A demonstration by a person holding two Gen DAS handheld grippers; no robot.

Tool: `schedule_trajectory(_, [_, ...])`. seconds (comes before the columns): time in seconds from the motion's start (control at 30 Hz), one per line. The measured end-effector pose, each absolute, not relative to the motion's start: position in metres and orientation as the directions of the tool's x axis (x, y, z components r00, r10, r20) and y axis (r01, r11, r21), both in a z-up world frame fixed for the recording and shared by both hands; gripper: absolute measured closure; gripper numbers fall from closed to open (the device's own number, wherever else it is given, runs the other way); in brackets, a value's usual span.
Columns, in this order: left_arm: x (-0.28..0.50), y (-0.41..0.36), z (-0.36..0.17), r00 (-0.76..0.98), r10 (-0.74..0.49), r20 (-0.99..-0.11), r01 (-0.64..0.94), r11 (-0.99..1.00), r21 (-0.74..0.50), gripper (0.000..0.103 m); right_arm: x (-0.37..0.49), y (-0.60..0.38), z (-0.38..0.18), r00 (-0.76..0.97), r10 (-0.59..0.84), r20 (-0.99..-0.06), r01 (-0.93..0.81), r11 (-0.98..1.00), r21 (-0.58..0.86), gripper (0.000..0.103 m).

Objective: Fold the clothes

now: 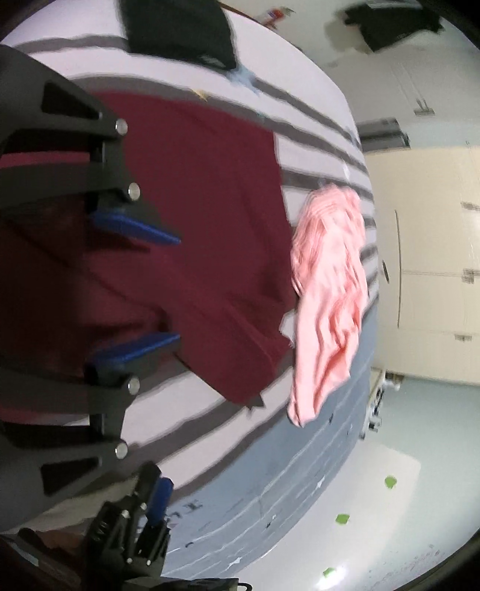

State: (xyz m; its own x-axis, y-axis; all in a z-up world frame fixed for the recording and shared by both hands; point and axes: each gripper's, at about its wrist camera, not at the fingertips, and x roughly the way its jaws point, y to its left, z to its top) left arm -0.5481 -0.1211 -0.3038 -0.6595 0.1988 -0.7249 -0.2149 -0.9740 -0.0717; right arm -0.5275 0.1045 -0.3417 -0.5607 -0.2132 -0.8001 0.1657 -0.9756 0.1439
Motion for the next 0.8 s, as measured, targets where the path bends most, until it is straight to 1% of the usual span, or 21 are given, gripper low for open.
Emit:
schedule_trajectory(0.27, [-0.627,-0.051,-0.325,-0.653,0.232,-0.721,-0.309,-0.951,-0.026,0.056,-0.565,0.155,-0.359,-0.571,-0.181,-0.801,0.094,-0.983,0.155,0.077])
schedule_trajectory(0.43, [-0.652,-0.025,-0.343,-0.637,0.240,-0.733,-0.377,-0.926,0.025,0.056,-0.569,0.170,-0.368,-0.568,-0.175,-0.804,0.068,-0.984,0.167,0.077])
schedule_trajectory(0.63, [-0.668,-0.008,-0.356,-0.617,0.245,-0.748,-0.414,-0.909,0.044,0.057,-0.573,0.180,-0.375,-0.561,-0.175,-0.809,0.051,-0.983,0.177,0.077])
schedule_trajectory(0.7, [-0.672,-0.007,-0.358,-0.603,0.251,-0.757,-0.423,-0.905,0.037,0.068,-0.574,0.181,-0.376,-0.559,-0.174,-0.810,0.050,-0.983,0.177,0.077])
schedule_trajectory(0.73, [-0.673,-0.007,-0.359,-0.597,0.251,-0.762,-0.424,-0.905,0.035,0.082,-0.575,0.181,-0.376,-0.558,-0.174,-0.811,0.049,-0.983,0.177,0.077])
schedule_trajectory(0.8, [-0.676,-0.009,-0.361,-0.588,0.251,-0.769,-0.426,-0.904,0.030,0.089,-0.577,0.182,-0.376,-0.558,-0.173,-0.811,0.046,-0.983,0.177,0.077])
